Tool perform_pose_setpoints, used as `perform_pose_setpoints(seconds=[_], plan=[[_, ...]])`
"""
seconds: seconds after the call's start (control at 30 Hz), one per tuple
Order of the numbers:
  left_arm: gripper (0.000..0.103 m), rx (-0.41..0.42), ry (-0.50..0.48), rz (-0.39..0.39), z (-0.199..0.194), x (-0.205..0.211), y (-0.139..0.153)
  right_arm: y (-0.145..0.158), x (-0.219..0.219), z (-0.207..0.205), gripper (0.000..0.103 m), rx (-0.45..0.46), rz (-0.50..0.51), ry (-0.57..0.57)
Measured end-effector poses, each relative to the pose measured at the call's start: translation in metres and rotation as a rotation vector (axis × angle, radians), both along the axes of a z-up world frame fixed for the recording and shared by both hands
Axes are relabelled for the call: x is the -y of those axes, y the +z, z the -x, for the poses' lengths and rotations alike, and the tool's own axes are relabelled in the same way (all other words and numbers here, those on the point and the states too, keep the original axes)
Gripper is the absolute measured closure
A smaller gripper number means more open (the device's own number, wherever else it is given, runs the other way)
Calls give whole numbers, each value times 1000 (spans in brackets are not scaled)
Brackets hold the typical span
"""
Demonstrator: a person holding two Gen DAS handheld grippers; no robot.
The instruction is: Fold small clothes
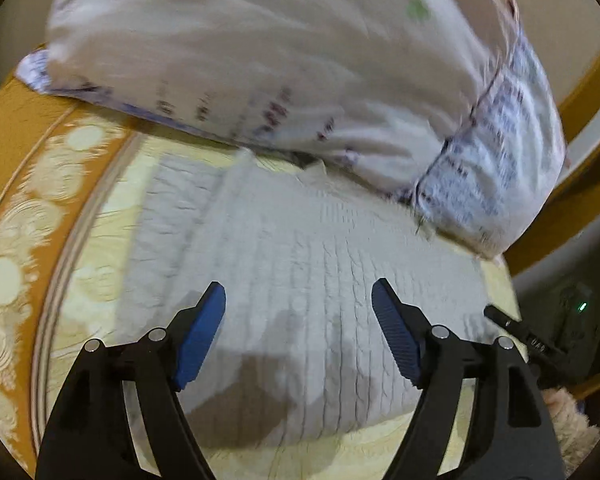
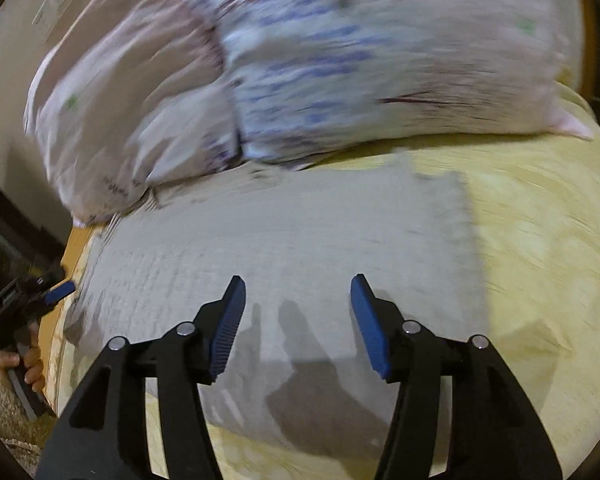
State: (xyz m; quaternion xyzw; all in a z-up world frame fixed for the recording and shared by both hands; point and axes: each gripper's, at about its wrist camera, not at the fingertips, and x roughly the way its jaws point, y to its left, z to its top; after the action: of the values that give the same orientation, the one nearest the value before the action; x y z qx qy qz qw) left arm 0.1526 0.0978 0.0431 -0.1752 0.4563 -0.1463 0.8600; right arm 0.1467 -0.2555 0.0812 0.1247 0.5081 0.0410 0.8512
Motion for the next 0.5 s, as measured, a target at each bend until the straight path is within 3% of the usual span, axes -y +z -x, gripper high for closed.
perform_pose_setpoints(seconds=[0.13, 0.27, 0.33, 0.4, 0.5], plan=[[23, -60, -16, -86, -11, 16, -19, -11, -22, -11, 41, -37, 107, 59], [18, -35, -45, -131, -9, 23, -24, -19, -35, -5, 38, -35, 218, 123], [19, -31, -39, -89, -8, 17, -18, -17, -36, -6, 37, -40, 227, 129], [19, 3, -10, -14, -7, 3, -8, -15, -31, -6, 35, -42, 174, 105], [20, 30, 72, 70, -10, -31, 1, -16, -27, -6, 34, -44, 141, 91]])
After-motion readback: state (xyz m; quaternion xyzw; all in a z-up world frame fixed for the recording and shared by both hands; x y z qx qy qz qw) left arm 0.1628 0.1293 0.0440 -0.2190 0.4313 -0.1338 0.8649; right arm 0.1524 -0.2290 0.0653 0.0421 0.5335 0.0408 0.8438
